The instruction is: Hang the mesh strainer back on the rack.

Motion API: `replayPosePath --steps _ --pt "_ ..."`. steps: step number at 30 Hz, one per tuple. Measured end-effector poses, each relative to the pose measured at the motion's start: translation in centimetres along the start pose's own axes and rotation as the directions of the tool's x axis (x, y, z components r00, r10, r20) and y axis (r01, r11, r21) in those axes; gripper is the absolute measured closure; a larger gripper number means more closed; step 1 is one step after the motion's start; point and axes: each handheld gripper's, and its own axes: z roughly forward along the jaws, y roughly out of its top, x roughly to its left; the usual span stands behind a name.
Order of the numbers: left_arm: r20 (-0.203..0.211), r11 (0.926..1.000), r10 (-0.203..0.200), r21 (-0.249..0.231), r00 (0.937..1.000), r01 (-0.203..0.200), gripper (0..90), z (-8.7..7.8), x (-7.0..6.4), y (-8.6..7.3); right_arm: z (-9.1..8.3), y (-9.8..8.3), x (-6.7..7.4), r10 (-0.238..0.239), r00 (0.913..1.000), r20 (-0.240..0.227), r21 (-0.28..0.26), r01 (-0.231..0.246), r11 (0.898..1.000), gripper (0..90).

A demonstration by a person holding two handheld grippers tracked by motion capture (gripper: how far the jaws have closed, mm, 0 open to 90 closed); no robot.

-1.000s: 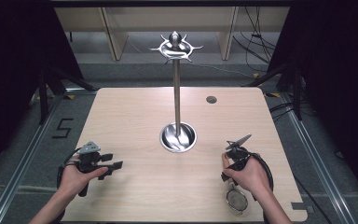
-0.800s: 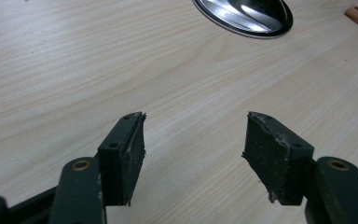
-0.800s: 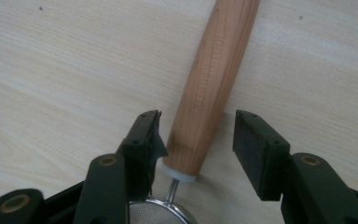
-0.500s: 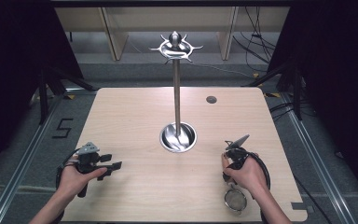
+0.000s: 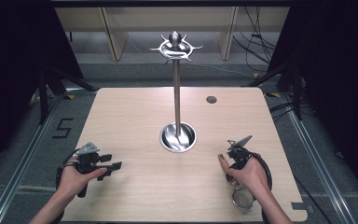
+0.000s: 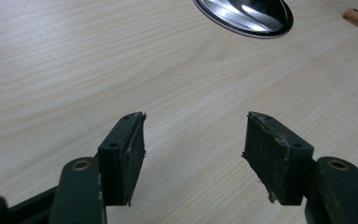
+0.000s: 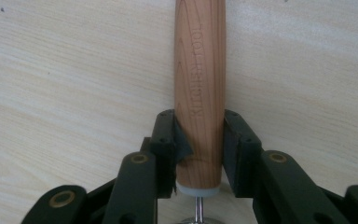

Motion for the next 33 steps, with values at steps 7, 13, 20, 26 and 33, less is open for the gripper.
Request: replayPosePath --steps 7,13,20,26,33 --pt "-0.004 1.0000 0.000 -0.002 1.0000 0.000 37.0 -0.1 0.0 0.0 -0.7 -0.3 0.2 -0.008 0.9998 -0.019 -0.047 0.008 0.999 69.3" --pt "-0.003 1.0000 -0.005 -0.008 1.0000 0.005 37.0 -0.1 0.0 0.0 -1.9 -0.9 0.5 -0.015 0.9992 -0.038 -0.076 0.012 0.997 69.3" --pt "-0.003 1.0000 -0.006 -0.008 1.0000 0.006 37.1 -0.1 0.0 0.0 -2.9 -1.7 0.5 -0.062 0.9973 -0.039 -0.240 0.051 0.969 69.3" --pt "-0.003 0.9999 -0.006 -0.008 1.0000 0.006 37.1 -0.1 0.0 0.0 -3.1 -2.2 0.0 -0.133 0.9907 -0.029 -0.340 0.115 0.933 69.3" --pt "-0.004 1.0000 0.000 -0.004 1.0000 0.000 37.1 -0.1 0.0 0.0 -3.8 -2.6 -0.3 -0.178 0.9835 -0.034 -0.434 0.146 0.889 69.3"
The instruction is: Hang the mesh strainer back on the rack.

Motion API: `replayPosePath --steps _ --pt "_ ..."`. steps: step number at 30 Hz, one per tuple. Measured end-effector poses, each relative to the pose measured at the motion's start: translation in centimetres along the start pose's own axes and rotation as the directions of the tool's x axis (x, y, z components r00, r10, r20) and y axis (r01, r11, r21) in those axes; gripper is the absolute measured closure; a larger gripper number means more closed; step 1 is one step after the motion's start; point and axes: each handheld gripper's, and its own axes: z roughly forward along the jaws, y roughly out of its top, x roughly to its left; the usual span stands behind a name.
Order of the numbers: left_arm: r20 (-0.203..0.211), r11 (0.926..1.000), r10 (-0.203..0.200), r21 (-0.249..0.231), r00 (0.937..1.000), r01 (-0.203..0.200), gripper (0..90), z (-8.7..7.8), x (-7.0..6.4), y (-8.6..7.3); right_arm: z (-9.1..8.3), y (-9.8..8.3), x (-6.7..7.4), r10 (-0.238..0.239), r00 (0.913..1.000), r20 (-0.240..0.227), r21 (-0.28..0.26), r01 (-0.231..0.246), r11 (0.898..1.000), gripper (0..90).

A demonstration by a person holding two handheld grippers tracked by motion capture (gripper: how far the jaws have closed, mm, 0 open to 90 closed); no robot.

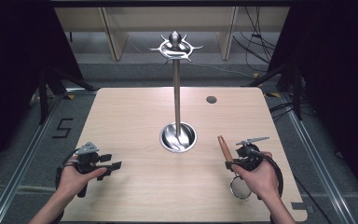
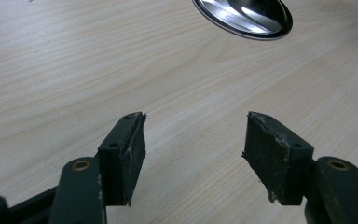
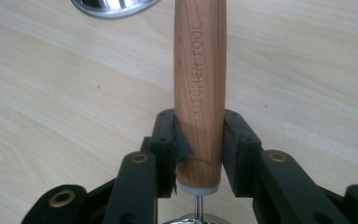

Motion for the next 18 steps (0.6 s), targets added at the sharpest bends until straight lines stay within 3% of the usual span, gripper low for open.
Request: replayPosePath --steps 1,4,5,8,10,13,14,18 --pt "-0.002 1.0000 -0.002 -0.001 1.0000 0.002 37.1 -0.01 -0.01 0.00 -0.24 0.16 0.07 0.018 0.9997 -0.014 0.010 -0.018 1.000 69.3" --pt "0.000 1.0000 -0.001 -0.001 1.0000 0.001 37.1 0.00 0.00 0.00 -0.36 0.21 0.03 0.004 0.9998 -0.017 -0.005 -0.004 1.000 69.3" --pt "0.000 1.0000 -0.001 -0.001 1.0000 0.001 37.1 0.00 0.00 0.00 -0.21 0.14 0.16 0.006 0.9999 -0.014 -0.040 -0.007 0.999 69.3" --pt "-0.002 1.0000 -0.003 -0.002 1.0000 0.003 37.1 -0.01 -0.01 0.00 -0.22 0.12 0.31 0.025 0.9993 -0.026 -0.069 -0.027 0.997 69.3" --pt "0.000 1.0000 -0.006 -0.005 1.0000 0.006 37.1 0.01 -0.03 0.00 -0.48 0.23 0.22 0.007 0.9998 -0.021 -0.054 -0.008 0.999 69.3" --pt "0.000 1.0000 -0.005 -0.005 1.0000 0.005 37.1 0.00 -0.03 0.00 -0.72 0.31 0.50 0.019 0.9994 -0.029 -0.073 -0.021 0.997 69.3" --pt "-0.004 0.9999 -0.006 -0.008 1.0000 0.006 37.1 0.01 -0.06 0.00 -0.76 0.30 0.74 0.042 0.9975 -0.057 -0.100 -0.047 0.994 69.3" --pt "-0.009 0.9999 -0.007 -0.010 0.9999 0.007 37.1 0.01 -0.09 -0.01 -1.15 0.49 0.64 0.016 0.9993 -0.035 -0.097 -0.020 0.995 69.3"
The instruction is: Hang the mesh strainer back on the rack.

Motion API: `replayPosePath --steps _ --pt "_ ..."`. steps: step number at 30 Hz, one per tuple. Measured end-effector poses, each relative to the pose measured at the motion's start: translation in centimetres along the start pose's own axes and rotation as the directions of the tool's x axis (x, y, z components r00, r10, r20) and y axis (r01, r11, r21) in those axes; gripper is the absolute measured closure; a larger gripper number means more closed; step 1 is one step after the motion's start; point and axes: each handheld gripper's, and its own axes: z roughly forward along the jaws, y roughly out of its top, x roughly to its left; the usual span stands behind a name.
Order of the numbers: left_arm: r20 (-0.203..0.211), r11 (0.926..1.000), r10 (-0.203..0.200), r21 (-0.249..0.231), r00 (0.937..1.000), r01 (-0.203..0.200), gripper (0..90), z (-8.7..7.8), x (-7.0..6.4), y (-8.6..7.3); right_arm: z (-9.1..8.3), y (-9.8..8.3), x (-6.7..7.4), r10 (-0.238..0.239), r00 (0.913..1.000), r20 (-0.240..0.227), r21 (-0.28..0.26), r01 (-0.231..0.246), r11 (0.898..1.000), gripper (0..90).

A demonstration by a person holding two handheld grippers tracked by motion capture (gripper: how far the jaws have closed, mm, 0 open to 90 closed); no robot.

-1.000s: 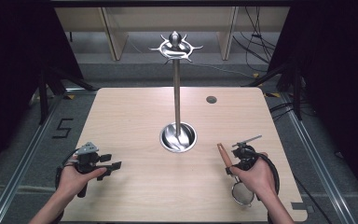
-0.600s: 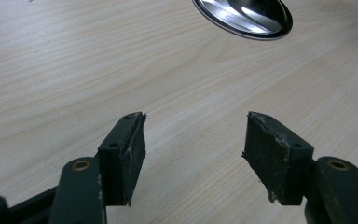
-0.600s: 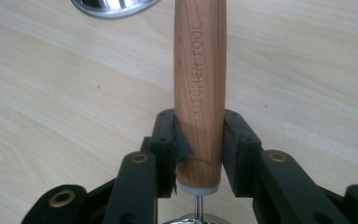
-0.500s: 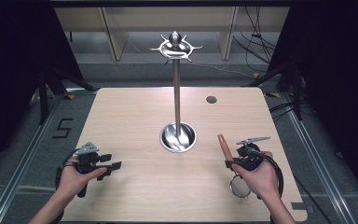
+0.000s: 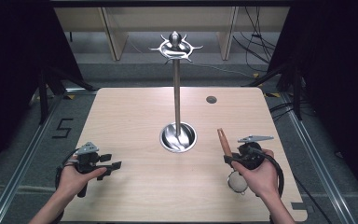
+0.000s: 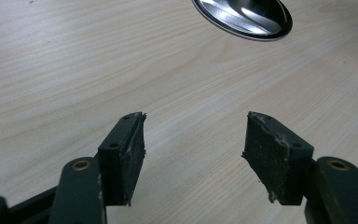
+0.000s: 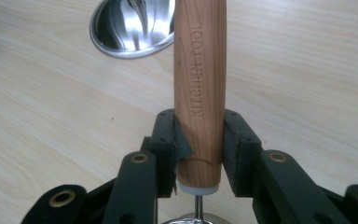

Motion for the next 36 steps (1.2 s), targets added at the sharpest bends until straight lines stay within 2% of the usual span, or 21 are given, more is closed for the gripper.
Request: replayPosePath --steps 1,2,4,5,6,9,11,16,18,19,20,21,23,26,27,28,29,30,31,33,36 --pt "0.000 1.0000 0.000 0.000 1.0000 0.000 37.1 0.0 0.0 0.0 0.0 0.1 -0.3 -0.048 0.9988 0.013 -0.028 0.048 0.998 69.3" --pt "0.007 1.0000 0.001 0.002 1.0000 -0.001 37.1 0.0 0.0 0.0 0.1 0.1 -0.4 -0.059 0.9982 -0.012 -0.065 0.058 0.996 69.3" --pt "0.008 1.0000 0.004 0.007 1.0000 -0.004 37.1 0.0 0.1 0.0 -0.2 0.2 -0.2 -0.039 0.9993 -0.002 -0.053 0.038 0.998 69.3" --pt "0.008 1.0000 0.004 0.008 1.0000 -0.004 37.1 0.0 0.1 0.0 -0.1 0.2 -0.3 -0.065 0.9979 -0.006 -0.081 0.064 0.995 69.3" --pt "0.011 1.0000 0.004 0.005 0.9999 -0.004 37.1 0.0 0.1 0.0 -0.1 0.2 -0.3 -0.076 0.9971 0.003 -0.082 0.076 0.994 69.3" --pt "-0.001 0.9998 0.017 0.009 0.9998 -0.017 37.1 -0.1 0.1 0.0 0.0 0.2 -0.3 -0.065 0.9978 0.010 -0.085 0.066 0.994 69.2" --pt "0.015 1.0000 0.007 0.005 0.9999 -0.007 37.1 0.1 0.0 0.0 0.0 0.3 -0.1 -0.036 0.9993 0.007 -0.079 0.036 0.996 69.2" --pt "0.007 1.0000 0.006 -0.003 1.0000 -0.006 37.1 0.2 0.0 0.0 -0.2 0.5 -0.2 -0.051 0.9987 -0.003 -0.093 0.050 0.994 69.3" --pt "0.011 1.0000 0.001 -0.006 0.9999 -0.001 37.1 0.2 0.0 0.0 -0.1 0.5 -0.2 -0.063 0.9980 -0.005 -0.125 0.062 0.990 69.2" --pt "0.008 1.0000 0.001 -0.006 1.0000 -0.001 37.1 0.2 0.0 0.0 -0.3 0.6 0.0 -0.045 0.9990 -0.009 -0.107 0.043 0.993 69.3" --pt "0.008 1.0000 0.001 -0.010 1.0000 -0.001 37.1 0.3 0.0 -0.1 -0.4 0.6 0.0 -0.051 0.9987 -0.004 -0.102 0.050 0.994 69.3" --pt "0.006 1.0000 0.006 -0.004 1.0000 -0.006 37.1 0.2 0.0 -0.1 -0.3 0.7 -0.1 -0.063 0.9980 -0.004 -0.126 0.062 0.990 69.2" --pt "0.010 0.9995 0.018 0.025 0.9998 -0.019 37.1 0.1 0.2 0.0 -0.4 0.8 -0.1 -0.073 0.9974 0.001 -0.128 0.072 0.989 69.3" --pt "0.010 0.9998 0.007 0.018 0.9999 -0.007 37.1 0.3 0.1 0.0 -0.7 1.0 0.0 -0.064 0.9979 -0.001 -0.142 0.064 0.988 69.3" --pt "0.012 0.9998 0.007 0.019 0.9999 -0.008 37.1 0.3 0.1 0.0 -0.7 1.1 -0.1 -0.085 0.9964 0.004 -0.166 0.084 0.982 69.3" --pt "0.012 0.9997 0.009 0.022 0.9999 -0.009 37.1 0.3 0.1 0.0 -0.8 1.2 -0.1 -0.082 0.9966 0.005 -0.172 0.082 0.982 69.3" --pt "0.012 0.9997 0.009 0.021 0.9999 -0.009 37.1 0.3 0.1 0.0 -1.0 1.2 0.2 -0.052 0.9986 0.006 -0.170 0.052 0.984 69.3" --pt "0.013 0.9997 0.009 0.024 0.9999 -0.009 37.1 0.3 0.1 0.1 -1.2 1.3 0.1 -0.082 0.9966 0.011 -0.170 0.083 0.982 69.3" --pt "0.013 0.9997 0.007 0.023 0.9999 -0.008 37.1 0.3 0.1 0.1 -1.1 1.3 0.1 -0.076 0.9971 0.009 -0.189 0.076 0.979 69.3" --pt "0.014 0.9999 0.004 0.015 0.9999 -0.004 37.0 0.3 0.0 0.0 -1.4 1.3 0.4 -0.053 0.9986 -0.004 -0.165 0.052 0.985 69.3" --pt "0.014 0.9999 0.008 0.013 0.9999 -0.009 37.0 0.3 0.0 0.1 -1.3 1.4 0.4 -0.066 0.9978 -0.002 -0.189 0.064 0.980 69.3"
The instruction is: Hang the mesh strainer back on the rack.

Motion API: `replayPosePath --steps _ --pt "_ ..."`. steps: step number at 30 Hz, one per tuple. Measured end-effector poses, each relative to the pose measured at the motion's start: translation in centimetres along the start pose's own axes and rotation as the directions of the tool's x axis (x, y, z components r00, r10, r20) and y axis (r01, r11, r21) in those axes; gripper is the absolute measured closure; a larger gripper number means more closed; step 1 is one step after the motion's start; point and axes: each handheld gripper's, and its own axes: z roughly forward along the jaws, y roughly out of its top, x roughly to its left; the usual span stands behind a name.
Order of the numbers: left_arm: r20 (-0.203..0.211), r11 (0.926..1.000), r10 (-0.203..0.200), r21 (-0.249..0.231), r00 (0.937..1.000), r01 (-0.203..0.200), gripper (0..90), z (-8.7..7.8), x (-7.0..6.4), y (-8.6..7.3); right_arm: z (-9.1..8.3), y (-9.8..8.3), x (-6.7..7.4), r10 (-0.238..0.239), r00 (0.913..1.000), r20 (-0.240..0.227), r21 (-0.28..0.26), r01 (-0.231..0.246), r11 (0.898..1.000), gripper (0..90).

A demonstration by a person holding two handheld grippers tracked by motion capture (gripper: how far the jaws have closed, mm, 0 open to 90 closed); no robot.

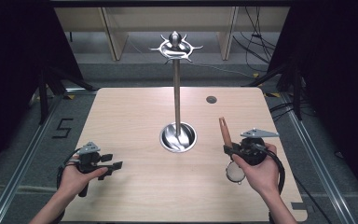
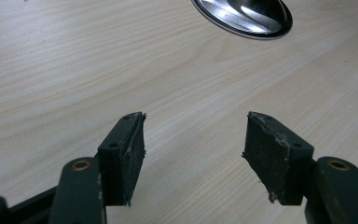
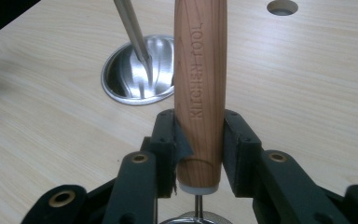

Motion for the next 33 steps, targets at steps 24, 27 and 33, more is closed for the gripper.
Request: replayPosePath --steps 24,27,33 --pt "-0.014 0.9999 0.008 0.007 0.9999 -0.008 36.9 -0.3 0.2 0.0 -1.0 2.5 1.4 -0.038 0.9988 -0.030 -0.135 0.034 0.990 69.2" --pt "-0.013 0.9999 0.008 0.010 0.9999 -0.008 36.9 -0.3 0.2 0.0 -1.2 2.8 1.7 -0.023 0.9992 -0.034 -0.140 0.018 0.990 69.3" --pt "-0.016 0.9999 0.000 -0.016 0.9999 0.000 36.9 -0.1 0.1 -0.1 -1.3 3.5 2.0 -0.039 0.9987 -0.034 -0.166 0.032 0.986 69.2"
